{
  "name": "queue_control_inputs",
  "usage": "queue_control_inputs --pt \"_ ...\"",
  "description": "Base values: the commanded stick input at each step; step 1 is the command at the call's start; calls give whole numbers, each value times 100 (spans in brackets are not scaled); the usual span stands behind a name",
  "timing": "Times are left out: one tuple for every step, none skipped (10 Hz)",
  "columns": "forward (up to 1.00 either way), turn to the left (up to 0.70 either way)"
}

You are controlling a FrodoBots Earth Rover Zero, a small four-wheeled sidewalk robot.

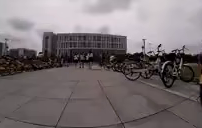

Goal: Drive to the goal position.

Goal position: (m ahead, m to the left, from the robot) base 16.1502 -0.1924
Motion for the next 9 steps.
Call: queue_control_inputs --pt "59 1" --pt "59 1" --pt "59 1" --pt "59 1" --pt "59 1" --pt "59 1" --pt "59 1" --pt "59 1" --pt "59 1"
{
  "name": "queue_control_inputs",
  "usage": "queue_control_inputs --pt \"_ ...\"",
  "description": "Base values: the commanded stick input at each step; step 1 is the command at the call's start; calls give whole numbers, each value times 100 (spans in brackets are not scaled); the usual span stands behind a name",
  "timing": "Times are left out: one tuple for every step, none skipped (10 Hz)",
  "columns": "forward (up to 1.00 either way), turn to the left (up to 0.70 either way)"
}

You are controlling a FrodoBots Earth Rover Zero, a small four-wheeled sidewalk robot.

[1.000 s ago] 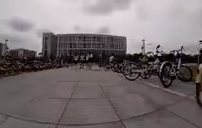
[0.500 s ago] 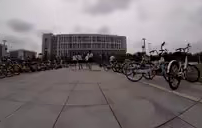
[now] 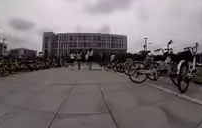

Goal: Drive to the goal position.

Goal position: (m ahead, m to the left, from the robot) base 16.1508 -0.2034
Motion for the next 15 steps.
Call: queue_control_inputs --pt "59 1" --pt "54 7" --pt "55 6" --pt "56 3" --pt "56 1" --pt "56 1" --pt "56 1" --pt "56 1" --pt "56 1" --pt "55 1" --pt "54 7" --pt "54 14" --pt "54 14" --pt "54 14" --pt "54 14"
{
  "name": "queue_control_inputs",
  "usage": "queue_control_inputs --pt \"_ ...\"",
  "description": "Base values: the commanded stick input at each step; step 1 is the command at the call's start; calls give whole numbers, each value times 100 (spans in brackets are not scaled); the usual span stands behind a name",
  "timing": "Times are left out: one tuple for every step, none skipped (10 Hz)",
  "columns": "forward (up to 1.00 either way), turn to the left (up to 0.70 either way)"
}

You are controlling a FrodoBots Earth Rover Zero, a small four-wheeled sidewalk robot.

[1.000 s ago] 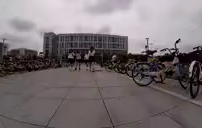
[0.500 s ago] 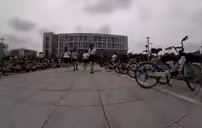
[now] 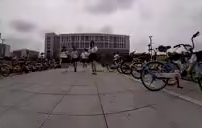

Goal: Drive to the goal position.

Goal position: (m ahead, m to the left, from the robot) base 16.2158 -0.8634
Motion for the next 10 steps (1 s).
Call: queue_control_inputs --pt "48 19" --pt "32 23" --pt "10 18" --pt "2 5" --pt "0 0" --pt "0 0" --pt "0 0" --pt "0 0" --pt "0 0" --pt "0 0"
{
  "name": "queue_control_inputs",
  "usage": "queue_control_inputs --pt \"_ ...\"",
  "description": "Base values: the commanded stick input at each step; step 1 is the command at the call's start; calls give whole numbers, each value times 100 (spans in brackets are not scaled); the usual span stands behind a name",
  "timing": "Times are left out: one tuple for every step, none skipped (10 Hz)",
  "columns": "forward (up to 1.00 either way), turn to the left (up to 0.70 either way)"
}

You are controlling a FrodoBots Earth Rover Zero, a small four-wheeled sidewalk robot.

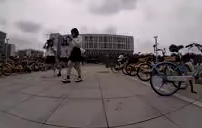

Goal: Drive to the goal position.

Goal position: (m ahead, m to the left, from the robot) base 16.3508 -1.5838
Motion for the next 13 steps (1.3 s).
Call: queue_control_inputs --pt "0 0" --pt "0 0" --pt "0 0" --pt "15 1" --pt "42 9" --pt "60 16" --pt "60 16" --pt "60 16" --pt "60 16" --pt "60 16" --pt "60 16" --pt "60 16" --pt "60 16"
